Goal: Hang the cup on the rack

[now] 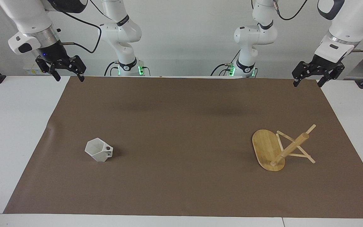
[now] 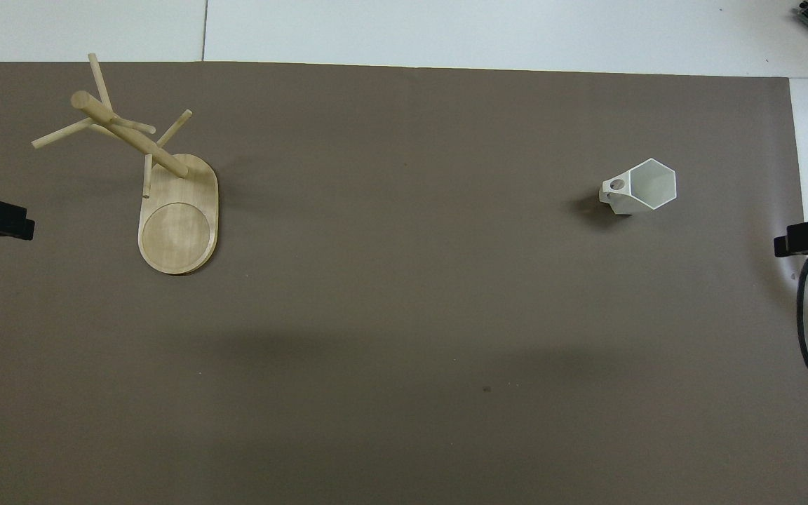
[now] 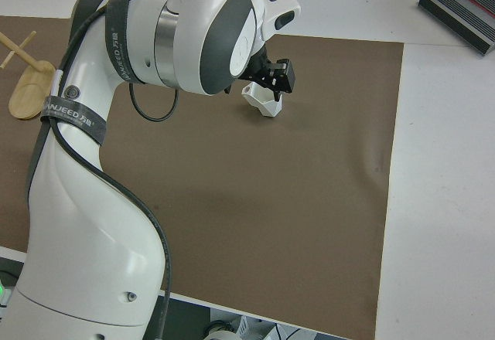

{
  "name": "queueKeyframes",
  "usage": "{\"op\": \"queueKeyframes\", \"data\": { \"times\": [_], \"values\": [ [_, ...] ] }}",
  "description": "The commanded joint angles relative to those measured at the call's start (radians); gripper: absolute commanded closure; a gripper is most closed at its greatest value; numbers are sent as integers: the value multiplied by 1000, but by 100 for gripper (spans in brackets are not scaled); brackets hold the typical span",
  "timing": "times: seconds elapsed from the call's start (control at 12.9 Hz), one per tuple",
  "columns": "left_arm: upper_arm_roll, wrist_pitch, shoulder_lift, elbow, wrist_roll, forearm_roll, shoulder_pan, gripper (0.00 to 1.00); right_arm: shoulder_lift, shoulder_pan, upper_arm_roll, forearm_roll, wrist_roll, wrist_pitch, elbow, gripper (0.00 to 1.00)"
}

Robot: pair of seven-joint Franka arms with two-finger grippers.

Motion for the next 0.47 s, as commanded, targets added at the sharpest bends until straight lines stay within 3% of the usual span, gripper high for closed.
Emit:
{"op": "queueKeyframes", "data": {
  "times": [0.0,0.39],
  "values": [
    [-1,-2,-19,-18,9,-7,2,0,-13,-9,1,-1,-16,19,-19,0],
    [-1,1,-21,-24,15,-7,7,0,-16,-7,0,-1,-30,20,-43,0]
  ]
}}
